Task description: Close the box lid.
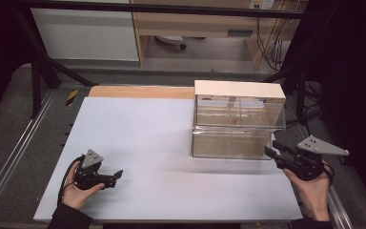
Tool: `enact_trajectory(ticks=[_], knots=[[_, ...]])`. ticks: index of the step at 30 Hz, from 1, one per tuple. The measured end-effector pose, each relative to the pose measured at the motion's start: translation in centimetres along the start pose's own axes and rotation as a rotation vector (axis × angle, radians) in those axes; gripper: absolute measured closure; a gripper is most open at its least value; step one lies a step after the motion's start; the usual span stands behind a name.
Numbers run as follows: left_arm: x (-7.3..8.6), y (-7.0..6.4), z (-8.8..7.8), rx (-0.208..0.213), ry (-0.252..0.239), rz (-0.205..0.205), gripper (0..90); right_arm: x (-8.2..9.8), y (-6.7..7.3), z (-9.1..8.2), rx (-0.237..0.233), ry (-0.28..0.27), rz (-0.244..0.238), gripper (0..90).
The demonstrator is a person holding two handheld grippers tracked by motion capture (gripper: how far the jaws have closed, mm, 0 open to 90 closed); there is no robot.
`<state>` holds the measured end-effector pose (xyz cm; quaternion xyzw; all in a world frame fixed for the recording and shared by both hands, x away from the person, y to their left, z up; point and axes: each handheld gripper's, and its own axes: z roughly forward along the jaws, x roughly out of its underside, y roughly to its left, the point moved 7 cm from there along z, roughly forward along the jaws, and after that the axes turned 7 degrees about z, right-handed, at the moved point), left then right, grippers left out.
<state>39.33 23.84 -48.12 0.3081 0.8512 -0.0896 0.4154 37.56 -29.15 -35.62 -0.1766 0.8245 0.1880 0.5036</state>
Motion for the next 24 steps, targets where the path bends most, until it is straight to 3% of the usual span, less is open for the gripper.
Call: enact_trajectory(ticks=[13, 24], knots=[[0.0, -0.2, 0.0, 0.009, -0.002, 0.003, 4.6, 5.4, -1.0, 1.9, 0.016, 0.074, 0.054, 15.3], [0.1, -0.4, 0.1, 0.016, 0.001, 0.010, 3.7, 9.4, -1.8, 3.2, 0.021, 0.160, 0.073, 2.3]])
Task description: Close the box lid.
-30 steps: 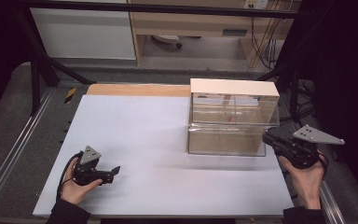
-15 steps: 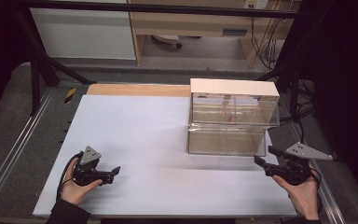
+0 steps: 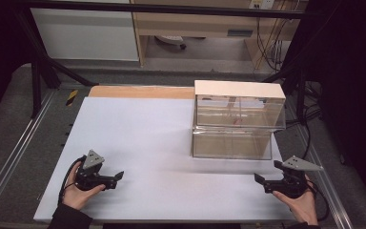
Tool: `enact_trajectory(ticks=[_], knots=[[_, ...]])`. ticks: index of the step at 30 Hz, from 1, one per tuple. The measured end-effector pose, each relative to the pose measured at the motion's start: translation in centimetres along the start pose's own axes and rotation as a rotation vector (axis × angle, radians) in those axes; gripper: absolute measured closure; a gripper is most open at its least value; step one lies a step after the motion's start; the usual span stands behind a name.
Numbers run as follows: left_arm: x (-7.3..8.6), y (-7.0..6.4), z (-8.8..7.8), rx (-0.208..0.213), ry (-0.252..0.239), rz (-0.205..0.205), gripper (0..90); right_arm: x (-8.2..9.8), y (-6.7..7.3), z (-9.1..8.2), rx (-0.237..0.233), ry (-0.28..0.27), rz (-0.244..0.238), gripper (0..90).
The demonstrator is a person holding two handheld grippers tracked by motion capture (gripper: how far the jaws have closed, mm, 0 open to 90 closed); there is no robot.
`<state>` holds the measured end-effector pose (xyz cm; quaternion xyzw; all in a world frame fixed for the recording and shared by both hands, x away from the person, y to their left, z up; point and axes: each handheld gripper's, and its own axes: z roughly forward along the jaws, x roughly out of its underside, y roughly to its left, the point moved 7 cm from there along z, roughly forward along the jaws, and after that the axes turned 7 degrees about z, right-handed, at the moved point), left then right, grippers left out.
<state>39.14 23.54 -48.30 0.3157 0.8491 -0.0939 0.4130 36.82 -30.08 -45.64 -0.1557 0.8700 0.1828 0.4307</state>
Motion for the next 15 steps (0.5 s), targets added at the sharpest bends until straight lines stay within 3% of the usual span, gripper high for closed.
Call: enact_trajectory(ticks=[15], knots=[[0.1, -0.2, 0.1, 0.008, 0.004, 0.012, 3.3, 2.4, -0.8, 1.5, -0.036, 0.068, 0.008, 0.6]])
